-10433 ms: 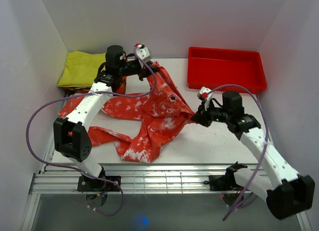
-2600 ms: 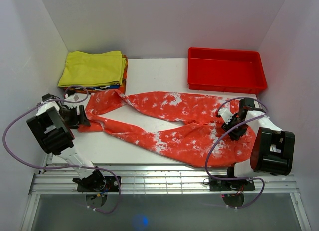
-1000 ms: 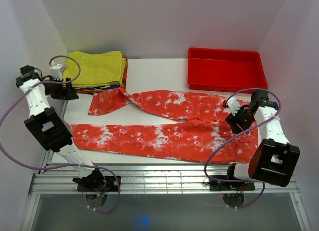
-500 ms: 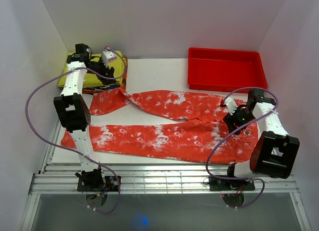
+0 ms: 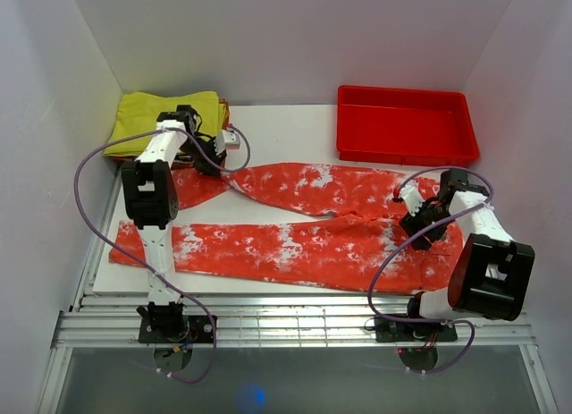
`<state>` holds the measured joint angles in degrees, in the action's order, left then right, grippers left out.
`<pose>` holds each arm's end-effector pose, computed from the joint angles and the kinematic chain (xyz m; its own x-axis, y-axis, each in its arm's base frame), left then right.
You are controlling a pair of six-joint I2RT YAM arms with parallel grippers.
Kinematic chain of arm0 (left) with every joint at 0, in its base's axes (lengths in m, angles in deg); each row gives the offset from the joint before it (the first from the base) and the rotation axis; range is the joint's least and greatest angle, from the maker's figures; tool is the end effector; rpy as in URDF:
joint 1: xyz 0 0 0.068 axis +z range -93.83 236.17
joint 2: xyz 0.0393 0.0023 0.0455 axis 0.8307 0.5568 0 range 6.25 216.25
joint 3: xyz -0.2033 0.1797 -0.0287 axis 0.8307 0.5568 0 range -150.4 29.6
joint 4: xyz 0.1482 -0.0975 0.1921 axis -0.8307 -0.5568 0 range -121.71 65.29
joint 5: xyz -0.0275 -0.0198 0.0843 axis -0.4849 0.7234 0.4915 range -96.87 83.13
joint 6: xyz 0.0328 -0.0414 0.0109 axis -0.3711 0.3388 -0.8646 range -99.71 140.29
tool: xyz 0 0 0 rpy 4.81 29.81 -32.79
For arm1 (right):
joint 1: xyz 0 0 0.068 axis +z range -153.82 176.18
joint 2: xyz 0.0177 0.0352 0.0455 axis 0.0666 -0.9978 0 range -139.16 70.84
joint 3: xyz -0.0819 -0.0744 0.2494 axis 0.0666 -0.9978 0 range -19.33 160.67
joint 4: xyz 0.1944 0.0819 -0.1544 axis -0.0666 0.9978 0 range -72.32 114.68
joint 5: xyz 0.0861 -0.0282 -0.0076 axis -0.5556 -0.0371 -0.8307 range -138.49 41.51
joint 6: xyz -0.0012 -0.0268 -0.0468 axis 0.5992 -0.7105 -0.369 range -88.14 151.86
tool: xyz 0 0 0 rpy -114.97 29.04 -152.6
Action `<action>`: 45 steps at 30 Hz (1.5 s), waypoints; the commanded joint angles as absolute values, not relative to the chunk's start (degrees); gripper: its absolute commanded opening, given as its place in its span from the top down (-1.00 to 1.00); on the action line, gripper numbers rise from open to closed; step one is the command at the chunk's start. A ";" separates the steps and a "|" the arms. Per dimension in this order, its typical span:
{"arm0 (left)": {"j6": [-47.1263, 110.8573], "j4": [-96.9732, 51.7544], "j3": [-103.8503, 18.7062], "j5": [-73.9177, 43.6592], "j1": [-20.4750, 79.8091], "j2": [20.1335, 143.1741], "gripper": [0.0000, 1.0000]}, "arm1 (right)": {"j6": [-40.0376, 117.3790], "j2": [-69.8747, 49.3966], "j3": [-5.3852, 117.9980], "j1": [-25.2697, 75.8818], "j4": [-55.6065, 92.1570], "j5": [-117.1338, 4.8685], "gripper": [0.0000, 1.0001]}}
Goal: Fold and stack the trousers
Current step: Flatten the trousers out
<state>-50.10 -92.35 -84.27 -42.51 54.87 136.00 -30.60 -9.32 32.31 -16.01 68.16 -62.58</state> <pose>0.4519 -0.0310 0.2049 -0.2541 0.7715 -0.5833 0.9640 0.2509 -0.0881 0.2358 -0.0420 0.2028 -0.5851 -0.7535 -0.3000 -0.7770 0.6267 -0.0586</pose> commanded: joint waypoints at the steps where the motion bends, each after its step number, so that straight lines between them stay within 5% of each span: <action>1: -53.28 -95.29 -82.03 -36.41 54.32 129.66 0.57 | -31.25 -9.40 29.90 -15.86 64.44 -58.79 -0.26; 3: -52.75 -94.51 -81.24 -36.75 54.41 127.11 1.00 | -31.16 -9.40 28.84 -15.86 62.17 -57.55 -0.10; 8: -41.87 -83.27 -69.58 -40.88 53.36 112.01 1.00 | -30.37 -10.54 26.29 -15.95 60.39 -55.61 0.24; 11: -33.90 -71.07 -49.73 -38.43 50.37 97.34 1.00 | -29.58 -9.76 26.46 -15.95 60.57 -56.40 0.28; 16: -20.79 -54.70 -20.13 -22.04 39.59 81.60 1.00 | -29.14 -9.93 28.48 -15.95 61.97 -57.19 0.28; 19: -7.70 -48.28 -13.40 -4.25 33.24 80.34 1.00 | -29.05 -10.28 29.62 -16.04 62.24 -57.11 0.30; 23: 3.57 -44.15 -11.72 11.48 30.68 79.90 1.00 | -28.70 -10.81 29.98 -15.95 62.24 -57.28 0.30; 32: 13.51 -44.14 -16.18 21.07 23.91 82.18 1.00 | -27.29 -11.42 31.73 -16.04 62.68 -58.25 0.31; 36: 6.00 -36.18 -22.67 34.60 27.66 89.37 1.00 | -27.47 -10.64 31.91 -16.04 63.21 -57.81 0.31; 45: -13.37 -7.58 -32.98 32.16 39.82 98.97 1.00 | -27.91 -8.79 31.03 -16.04 63.82 -58.16 0.32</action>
